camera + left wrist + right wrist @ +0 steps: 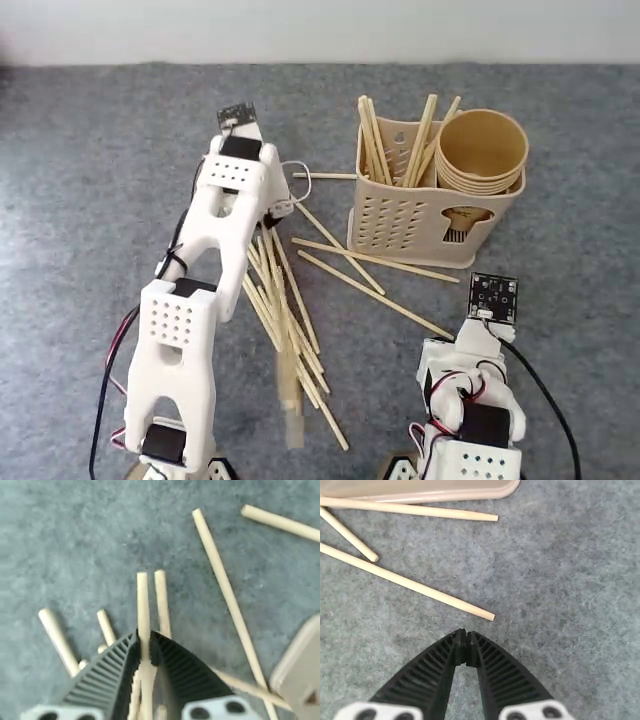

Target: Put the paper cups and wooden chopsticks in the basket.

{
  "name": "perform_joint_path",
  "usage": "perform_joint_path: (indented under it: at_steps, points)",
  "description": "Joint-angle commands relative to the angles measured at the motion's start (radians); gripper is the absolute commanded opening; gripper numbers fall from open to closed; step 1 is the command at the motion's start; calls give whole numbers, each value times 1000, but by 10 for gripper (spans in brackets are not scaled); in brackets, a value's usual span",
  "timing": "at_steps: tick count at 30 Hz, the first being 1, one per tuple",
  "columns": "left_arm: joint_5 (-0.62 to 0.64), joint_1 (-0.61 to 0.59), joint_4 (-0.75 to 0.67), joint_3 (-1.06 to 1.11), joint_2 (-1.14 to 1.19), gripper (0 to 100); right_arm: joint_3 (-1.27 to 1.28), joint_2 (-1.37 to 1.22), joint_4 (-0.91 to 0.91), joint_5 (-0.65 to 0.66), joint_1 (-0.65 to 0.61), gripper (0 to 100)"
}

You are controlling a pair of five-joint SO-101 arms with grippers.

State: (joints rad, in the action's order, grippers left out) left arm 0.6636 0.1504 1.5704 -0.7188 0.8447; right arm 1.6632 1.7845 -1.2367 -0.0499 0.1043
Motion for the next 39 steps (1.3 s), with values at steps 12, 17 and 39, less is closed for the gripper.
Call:
perform_joint_path:
  at_steps: [12, 17, 39]
  points:
    - [6, 17, 186, -567, -92, 12, -2, 2, 21, 0, 13, 11]
    - [-11, 32, 184, -607, -215, 12, -2, 2, 21, 0, 13, 11]
    - [-26, 160, -316, -796, -382, 12, -2, 2, 21, 0, 12, 10]
